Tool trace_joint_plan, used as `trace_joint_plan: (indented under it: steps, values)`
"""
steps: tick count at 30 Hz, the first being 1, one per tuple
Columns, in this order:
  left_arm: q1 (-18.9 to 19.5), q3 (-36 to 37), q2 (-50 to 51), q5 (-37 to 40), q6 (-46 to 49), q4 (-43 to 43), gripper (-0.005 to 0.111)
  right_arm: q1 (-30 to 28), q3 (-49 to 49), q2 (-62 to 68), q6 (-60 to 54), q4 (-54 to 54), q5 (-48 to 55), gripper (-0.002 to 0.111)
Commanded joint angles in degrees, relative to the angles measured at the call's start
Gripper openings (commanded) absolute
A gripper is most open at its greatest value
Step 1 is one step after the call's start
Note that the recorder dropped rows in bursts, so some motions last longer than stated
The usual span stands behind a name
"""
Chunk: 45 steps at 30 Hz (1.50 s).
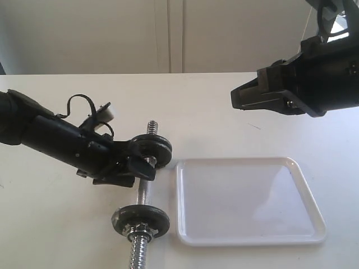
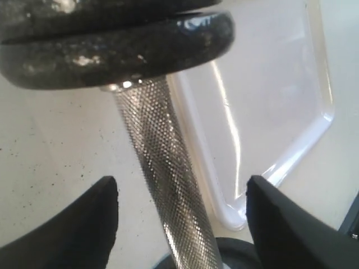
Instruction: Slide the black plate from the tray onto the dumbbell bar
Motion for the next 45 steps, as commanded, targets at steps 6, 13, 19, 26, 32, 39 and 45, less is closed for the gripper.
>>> trace_joint_plan:
  steps: [6, 13, 19, 26, 32, 39, 45]
  values:
    - [11.2, -0.1, -15.4, 9.2, -4.3, 8.9, 0.055, 0.0, 0.3, -0.2, -0.1, 0.5, -2.0, 0.000]
    - [13.7, -0.1, -29.9, 7.7, -16.5, 24.5, 0.012, 0.0, 0.3, -0.2, -0.1, -2.3, -5.2, 0.000]
    - [13.7, 0.0, -40.8, 6.7, -28.1, 38.4, 0.000, 0.0, 0.3, -0.2, -0.1, -9.7, -11.4, 0.000]
    - [13.7, 4.1, -54.2, 4.4, -34.5, 45.5, 0.000, 0.0, 0.5, 0.2, 0.9, -15.2, -16.4, 0.000]
    - [13.7, 6.7, -61.8, 2.9, -34.4, 45.9, 0.000, 0.0, 0.5, 1.0, 2.3, -15.0, -16.2, 0.000]
    - [13.7, 6.7, -63.6, 2.9, -34.3, 45.9, 0.000, 0.0, 0.5, 1.0, 1.0, -14.9, -16.3, 0.000]
    - [13.7, 6.7, -63.7, 2.8, -34.3, 45.9, 0.000, 0.0, 0.5, 1.0, 1.0, -14.9, -16.3, 0.000]
